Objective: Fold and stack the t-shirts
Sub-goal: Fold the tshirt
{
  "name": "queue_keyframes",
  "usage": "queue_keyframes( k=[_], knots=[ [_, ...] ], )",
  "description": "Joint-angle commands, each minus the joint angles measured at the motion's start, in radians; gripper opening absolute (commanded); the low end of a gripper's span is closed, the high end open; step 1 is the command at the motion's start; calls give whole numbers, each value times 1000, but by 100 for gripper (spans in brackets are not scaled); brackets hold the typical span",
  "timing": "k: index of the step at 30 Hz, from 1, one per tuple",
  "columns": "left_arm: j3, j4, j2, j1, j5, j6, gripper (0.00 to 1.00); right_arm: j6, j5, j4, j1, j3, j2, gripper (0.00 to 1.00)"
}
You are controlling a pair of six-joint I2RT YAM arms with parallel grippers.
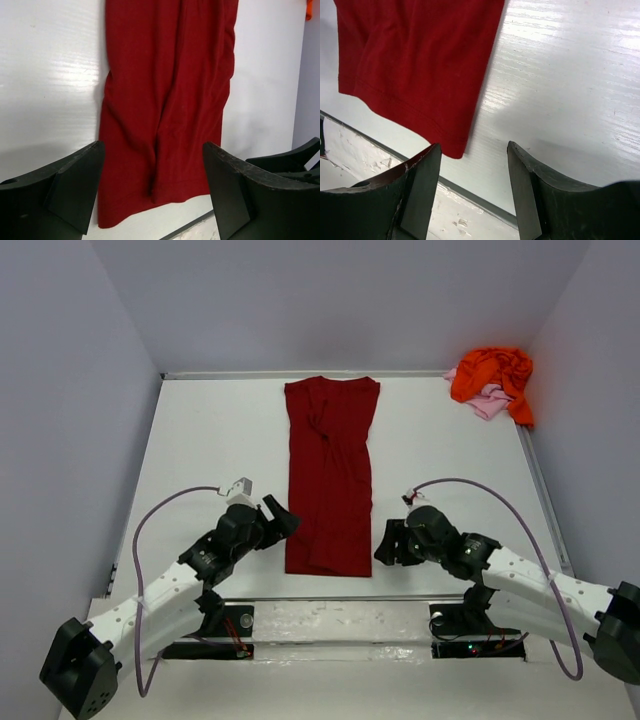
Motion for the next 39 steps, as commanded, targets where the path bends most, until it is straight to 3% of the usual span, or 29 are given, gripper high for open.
queue_keyframes(
  k=[1, 7, 17, 22, 30, 39],
  knots=[
    [-40, -76, -14, -21, 23, -21, 87, 48, -10, 39, -4, -11, 5, 61],
    [-61, -125, -51, -75, 44, -60, 87, 59, -23, 80, -4, -14, 66, 61],
    [48, -225, 93, -153, 12, -29, 88, 71, -80, 249, 16, 17, 290, 60],
    [65, -214, 165, -159, 40, -11, 88, 68, -76, 269, 25, 15, 297, 60],
    [78, -249, 159, -161, 44, -14, 76, 67, -97, 275, 25, 24, 287, 59],
    [50, -292, 126, -208, 97, -83, 72, 65, -145, 309, 25, 38, 323, 59]
  ],
)
